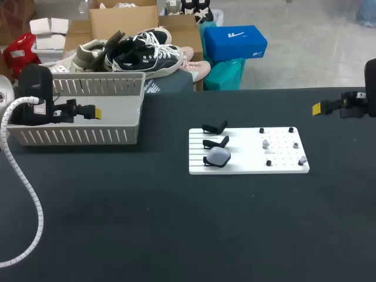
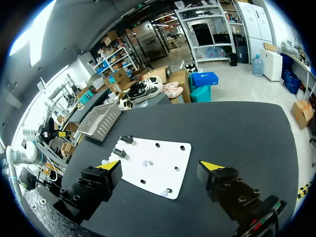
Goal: Pick up each earbud case from the left stands, insert the matching earbuds, close the lid, and place the case in the box.
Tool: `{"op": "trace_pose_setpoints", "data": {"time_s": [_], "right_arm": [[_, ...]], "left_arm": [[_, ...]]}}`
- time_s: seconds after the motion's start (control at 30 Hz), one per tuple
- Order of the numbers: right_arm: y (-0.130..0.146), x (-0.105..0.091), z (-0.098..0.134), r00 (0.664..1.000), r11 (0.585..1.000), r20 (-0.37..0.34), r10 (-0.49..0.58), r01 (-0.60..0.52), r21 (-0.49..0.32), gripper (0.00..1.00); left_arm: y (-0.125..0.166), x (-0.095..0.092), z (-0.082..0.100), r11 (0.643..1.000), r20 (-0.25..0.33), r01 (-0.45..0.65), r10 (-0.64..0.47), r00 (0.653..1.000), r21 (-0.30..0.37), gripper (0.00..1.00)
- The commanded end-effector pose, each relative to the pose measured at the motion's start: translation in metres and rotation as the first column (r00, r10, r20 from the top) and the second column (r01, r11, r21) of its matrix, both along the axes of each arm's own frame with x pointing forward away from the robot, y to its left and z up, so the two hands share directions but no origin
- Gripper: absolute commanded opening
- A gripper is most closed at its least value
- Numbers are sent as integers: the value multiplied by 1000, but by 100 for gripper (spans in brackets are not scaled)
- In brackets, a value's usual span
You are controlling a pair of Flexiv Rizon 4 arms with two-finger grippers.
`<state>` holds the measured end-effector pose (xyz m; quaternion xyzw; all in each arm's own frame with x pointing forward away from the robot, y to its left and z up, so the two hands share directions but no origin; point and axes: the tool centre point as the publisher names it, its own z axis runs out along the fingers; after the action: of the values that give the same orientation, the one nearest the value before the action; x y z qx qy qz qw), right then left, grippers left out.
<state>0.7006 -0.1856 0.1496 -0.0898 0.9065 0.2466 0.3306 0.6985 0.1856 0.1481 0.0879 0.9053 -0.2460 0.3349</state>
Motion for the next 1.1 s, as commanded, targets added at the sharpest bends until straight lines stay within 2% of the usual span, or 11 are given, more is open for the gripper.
{"op": "trace_pose_setpoints", "data": {"time_s": [0.03,0.87,0.9,0.97,1.03,1.1], "right_arm": [[0,1,0,1000,1000,0,1,-1,1,100],[0,1,0,1000,1000,0,1,-1,1,100],[0,1,0,1000,1000,0,1,-1,1,100],[0,1,0,1000,1000,0,1,-1,1,100],[0,1,0,1000,1000,0,1,-1,1,100],[0,1,0,1000,1000,0,1,-1,1,100]], "left_arm": [[0,1,1,1000,-5,1,-1,1000,4,100],[0,1,1,1000,-5,1,-1,1000,4,100],[-2,1,1,1000,-2,28,-28,1000,9,100],[-4,2,3,999,17,51,-51,999,3,100],[-5,2,9,997,76,78,-78,994,-8,100],[-9,1,16,994,109,111,-109,988,-17,100]]}}
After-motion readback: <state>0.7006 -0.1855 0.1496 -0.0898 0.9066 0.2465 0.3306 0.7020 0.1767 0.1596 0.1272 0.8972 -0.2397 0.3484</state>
